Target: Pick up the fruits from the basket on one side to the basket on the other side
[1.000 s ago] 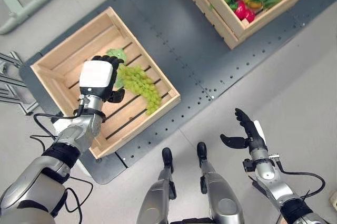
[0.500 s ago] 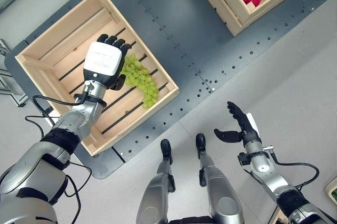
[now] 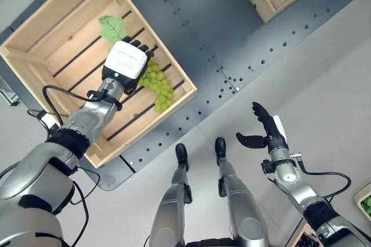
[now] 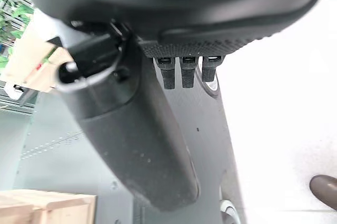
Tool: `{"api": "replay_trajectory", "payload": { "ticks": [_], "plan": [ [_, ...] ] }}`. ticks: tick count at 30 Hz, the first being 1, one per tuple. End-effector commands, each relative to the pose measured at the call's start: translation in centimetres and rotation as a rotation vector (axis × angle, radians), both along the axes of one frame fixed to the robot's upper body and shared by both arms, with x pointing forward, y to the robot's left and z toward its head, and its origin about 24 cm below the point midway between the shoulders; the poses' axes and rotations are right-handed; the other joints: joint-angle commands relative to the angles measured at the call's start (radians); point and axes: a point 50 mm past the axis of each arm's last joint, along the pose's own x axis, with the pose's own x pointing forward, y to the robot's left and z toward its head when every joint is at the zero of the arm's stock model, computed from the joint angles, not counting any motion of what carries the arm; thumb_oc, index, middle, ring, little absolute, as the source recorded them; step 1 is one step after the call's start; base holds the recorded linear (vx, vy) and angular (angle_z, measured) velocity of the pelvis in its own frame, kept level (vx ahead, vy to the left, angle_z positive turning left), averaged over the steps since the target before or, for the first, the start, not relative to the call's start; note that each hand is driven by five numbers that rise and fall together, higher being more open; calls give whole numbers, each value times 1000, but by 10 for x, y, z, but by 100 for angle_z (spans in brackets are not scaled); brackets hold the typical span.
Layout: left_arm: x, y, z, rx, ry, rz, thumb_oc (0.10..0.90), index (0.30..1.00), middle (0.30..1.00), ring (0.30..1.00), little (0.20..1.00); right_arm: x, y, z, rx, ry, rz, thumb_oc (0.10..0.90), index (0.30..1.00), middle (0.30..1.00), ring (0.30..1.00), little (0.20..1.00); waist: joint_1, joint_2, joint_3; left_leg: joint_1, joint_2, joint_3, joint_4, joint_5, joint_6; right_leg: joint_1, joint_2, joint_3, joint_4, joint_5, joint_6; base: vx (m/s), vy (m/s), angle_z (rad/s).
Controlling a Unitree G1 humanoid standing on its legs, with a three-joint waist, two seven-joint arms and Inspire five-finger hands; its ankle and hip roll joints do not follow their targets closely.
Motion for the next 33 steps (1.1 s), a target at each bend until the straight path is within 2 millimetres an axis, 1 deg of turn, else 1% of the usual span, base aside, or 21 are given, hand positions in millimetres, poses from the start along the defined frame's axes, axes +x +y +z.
{"api": "replay_trajectory", "payload": {
  "ticks": [1, 4, 6, 11, 13, 14, 15, 17, 18, 20, 21, 22, 23, 24, 25, 33],
  "plan": [
    [1, 15, 54, 9, -169, 72, 800, 900, 900, 900, 900, -1, -16, 24, 66, -138, -69, 800, 900, 900, 900, 900, -14, -27, -5, -86, 0, 39, 220, -120, -11, -50, -25, -45, 185, -105, -5, 0, 0, 0],
    [3, 16, 57, 29, -147, 99, 800, 900, 900, 900, 900, 3, -13, 30, 73, -165, -68, 800, 900, 900, 900, 900, -16, -33, -5, -125, 0, 52, 240, -122, -9, -91, -27, -47, 205, -107, -2, 4, 35, 3],
    [6, 16, 63, 43, -137, 132, 800, 900, 900, 900, 900, 6, -13, 38, 82, -187, -78, 800, 900, 900, 900, 900, -21, -38, -5, -173, 6, 65, 282, -133, -6, -141, -29, -46, 245, -114, -2, 2, 45, 3],
    [7, 16, 74, 55, -147, 166, 800, 900, 900, 900, 900, 7, -17, 48, 126, -237, -96, 800, 900, 900, 900, 900, -26, -42, -5, -263, 16, 81, 378, -166, 6, -234, -32, -44, 339, -137, -7, -3, 28, 7],
    [8, 16, 76, 55, -137, 183, 800, 900, 900, 900, 900, 7, -17, 52, 133, -255, -98, 800, 900, 900, 900, 900, -26, -42, -5, -290, 18, 80, 413, -178, 10, -261, -33, -42, 374, -147, -8, -14, 12, 7],
    [8, 18, 76, 46, -130, 207, 800, 900, 900, 900, 900, 8, -16, 57, 143, -273, -101, 800, 900, 900, 900, 900, -26, -44, -5, -325, 18, 68, 456, -193, 14, -293, -32, -36, 415, -159, -11, -11, 8, 4],
    [8, 18, 76, 44, -131, 208, 800, 900, 900, 900, 900, 8, -16, 57, 144, -274, -102, 800, 900, 900, 900, 900, -26, -44, -5, -329, 19, 66, 461, -195, 14, -298, -32, -36, 421, -161, -11, -16, 21, 5],
    [8, 22, 68, 24, -126, 228, 800, 900, 900, 900, 900, 9, -15, 61, 147, -288, -103, 800, 900, 900, 900, 900, -22, -44, -5, -359, 23, 58, 508, -215, 18, -328, -34, -32, 469, -178, -14, 0, 0, 0],
    [8, 22, 66, 21, -124, 228, 800, 900, 900, 900, 900, 9, -14, 61, 146, -290, -102, 800, 900, 900, 900, 900, -22, -44, -5, -362, 24, 57, 515, -219, 18, -330, -34, -31, 476, -181, -14, -4, 19, -4],
    [7, 26, 55, -5, -116, 234, 800, 900, 900, 900, 900, 13, -13, 65, 143, -301, -100, 800, 900, 900, 900, 900, -15, -41, -5, -379, 27, 48, 549, -236, 20, -348, -36, -27, 513, -196, -20, -11, 27, -9],
    [7, 27, 54, -14, -115, 234, 800, 900, 900, 900, 900, 15, -13, 67, 143, -302, -101, 800, 900, 900, 900, 900, -13, -41, -5, -380, 29, 48, 551, -236, 20, -349, -38, -28, 517, -199, -21, -19, 25, -9],
    [7, 29, 50, -28, -106, 238, 725, 787, 787, 787, 787, 16, -13, 69, 144, -304, -103, 800, 900, 900, 900, 900, -11, -41, -5, -382, 29, 46, 558, -239, 19, -350, -38, -27, 522, -201, -23, -13, 13, -8],
    [7, 29, 50, -34, -103, 239, 725, 787, 787, 787, 787, 17, -13, 69, 145, -305, -103, 800, 900, 900, 900, 900, -11, -40, -5, -382, 29, 45, 560, -239, 19, -350, -37, -26, 523, -201, -23, -15, 14, -8],
    [6, 30, 47, -60, -96, 239, 504, 455, 455, 455, 455, 18, -12, 71, 144, -307, -102, 800, 900, 900, 900, 900, -8, -40, -5, -383, 28, 42, 565, -241, 18, -349, -37, -25, 526, -203, -25, -9, 14, -8],
    [5, 30, 43, -92, -84, 231, 400, 300, 300, 300, 300, 18, -13, 72, 142, -308, -102, 800, 900, 900, 900, 900, -4, -38, -5, -379, 25, 36, 570, -244, 17, -346, -36, -22, 534, -207, -26, -8, 14, -4],
    [-2, 29, 48, -139, -118, 164, 400, 300, 300, 300, 300, 16, -17, 74, 139, -315, -100, 800, 900, 900, 900, 900, 5, -32, -5, -326, 21, 37, 555, -241, 16, -293, -35, -19, 523, -208, -26, -1, 1, 0]
  ]
}}
